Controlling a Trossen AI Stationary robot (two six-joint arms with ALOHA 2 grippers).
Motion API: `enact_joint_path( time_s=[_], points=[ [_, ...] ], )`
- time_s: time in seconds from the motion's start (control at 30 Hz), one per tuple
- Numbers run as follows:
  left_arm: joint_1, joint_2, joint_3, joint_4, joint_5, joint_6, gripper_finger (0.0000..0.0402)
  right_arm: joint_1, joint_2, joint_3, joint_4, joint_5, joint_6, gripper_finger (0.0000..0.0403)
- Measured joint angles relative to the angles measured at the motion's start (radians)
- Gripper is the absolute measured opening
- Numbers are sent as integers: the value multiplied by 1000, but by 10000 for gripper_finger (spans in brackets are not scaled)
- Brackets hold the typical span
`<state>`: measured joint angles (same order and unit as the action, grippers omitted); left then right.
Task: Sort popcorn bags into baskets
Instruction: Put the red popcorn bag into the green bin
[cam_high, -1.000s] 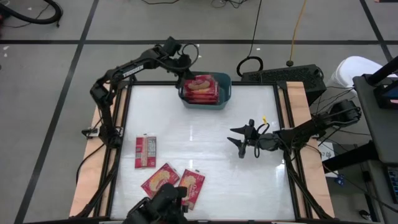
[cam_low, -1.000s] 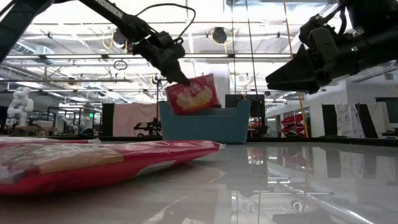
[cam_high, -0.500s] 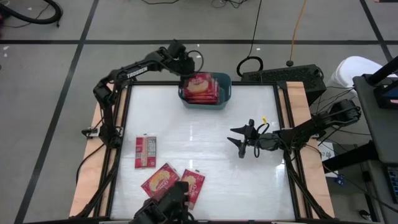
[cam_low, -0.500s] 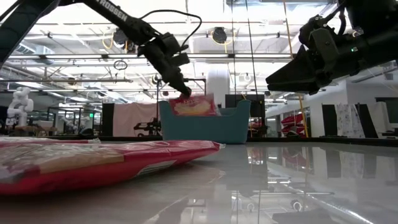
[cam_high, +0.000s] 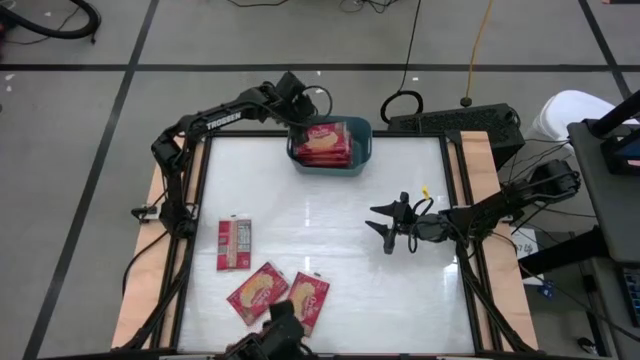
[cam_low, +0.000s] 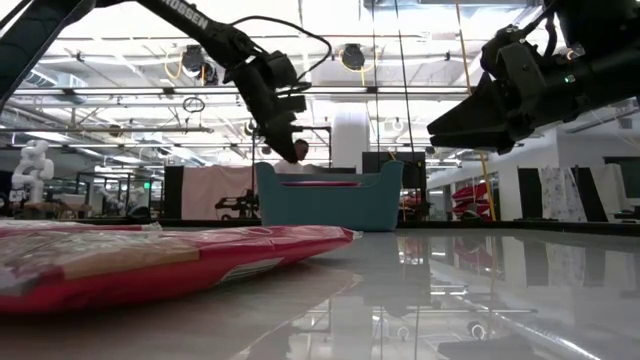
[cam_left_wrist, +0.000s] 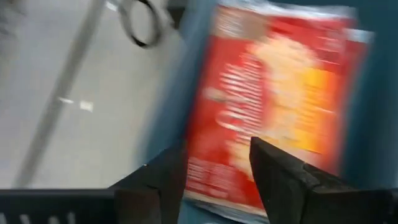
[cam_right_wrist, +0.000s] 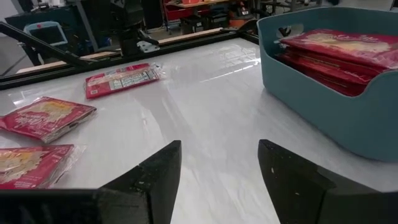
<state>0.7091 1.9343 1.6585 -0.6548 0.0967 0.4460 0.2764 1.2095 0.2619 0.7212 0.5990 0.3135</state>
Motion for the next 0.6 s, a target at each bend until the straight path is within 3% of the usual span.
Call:
enact_joint_path(
  time_s=[0.13,0.27,0.43,0.6],
  points=[
    [-41,-8,-2,-119,47,-56,146,0,0,0,0,-27,26,205],
    [-118,-91,-86,-98,50,-65,112,1,10,0,6,-84,58,205],
    [-237,-294,-303,50,56,-65,88,18,66,34,9,-180,121,205],
    [-361,-501,-574,213,101,-84,86,63,202,157,-15,-258,126,205]
  ],
)
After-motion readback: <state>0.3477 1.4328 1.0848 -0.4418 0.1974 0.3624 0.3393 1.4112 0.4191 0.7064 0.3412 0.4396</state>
